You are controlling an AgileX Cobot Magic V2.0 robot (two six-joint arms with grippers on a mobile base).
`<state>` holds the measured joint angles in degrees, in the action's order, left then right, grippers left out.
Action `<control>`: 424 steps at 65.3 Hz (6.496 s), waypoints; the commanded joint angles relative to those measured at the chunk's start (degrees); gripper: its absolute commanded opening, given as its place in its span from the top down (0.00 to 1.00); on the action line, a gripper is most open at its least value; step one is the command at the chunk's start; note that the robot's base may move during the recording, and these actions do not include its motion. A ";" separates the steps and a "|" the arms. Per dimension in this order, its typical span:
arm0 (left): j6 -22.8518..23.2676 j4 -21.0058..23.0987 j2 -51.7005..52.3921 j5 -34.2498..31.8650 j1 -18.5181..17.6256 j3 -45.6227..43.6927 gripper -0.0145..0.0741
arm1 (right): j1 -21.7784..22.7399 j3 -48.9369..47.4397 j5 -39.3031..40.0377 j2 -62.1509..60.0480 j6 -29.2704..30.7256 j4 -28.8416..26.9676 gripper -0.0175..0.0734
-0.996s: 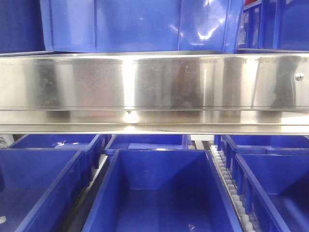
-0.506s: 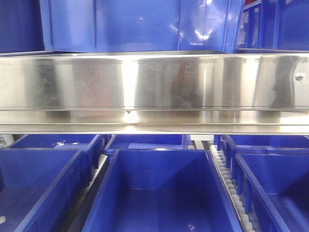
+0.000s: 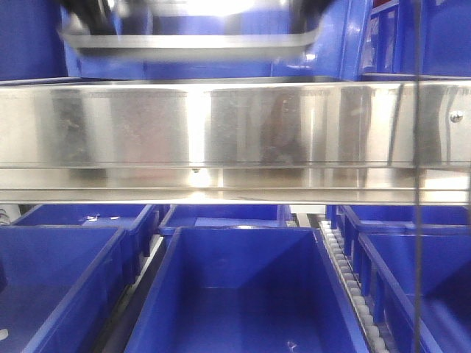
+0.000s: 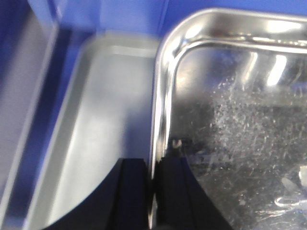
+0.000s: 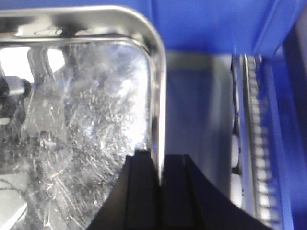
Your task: Stack silver trays without gaps
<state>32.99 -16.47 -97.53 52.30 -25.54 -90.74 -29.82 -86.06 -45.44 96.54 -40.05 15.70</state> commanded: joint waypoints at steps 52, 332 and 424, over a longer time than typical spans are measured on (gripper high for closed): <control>1.27 -0.90 -2.27 -0.69 -0.53 -0.27 0.41 | 2.11 -0.51 -0.46 2.76 0.57 -1.63 0.40; -4.59 -3.22 64.30 -53.28 -2.44 59.34 0.83 | 32.20 86.06 44.32 -96.54 45.58 -20.95 0.89; -38.80 18.37 76.70 -59.27 14.02 75.10 0.83 | 32.06 86.06 45.44 -96.54 45.58 -20.95 0.89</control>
<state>-0.91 -0.68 -24.49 -3.85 -14.35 -19.44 2.17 0.00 -1.40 0.44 5.03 -5.00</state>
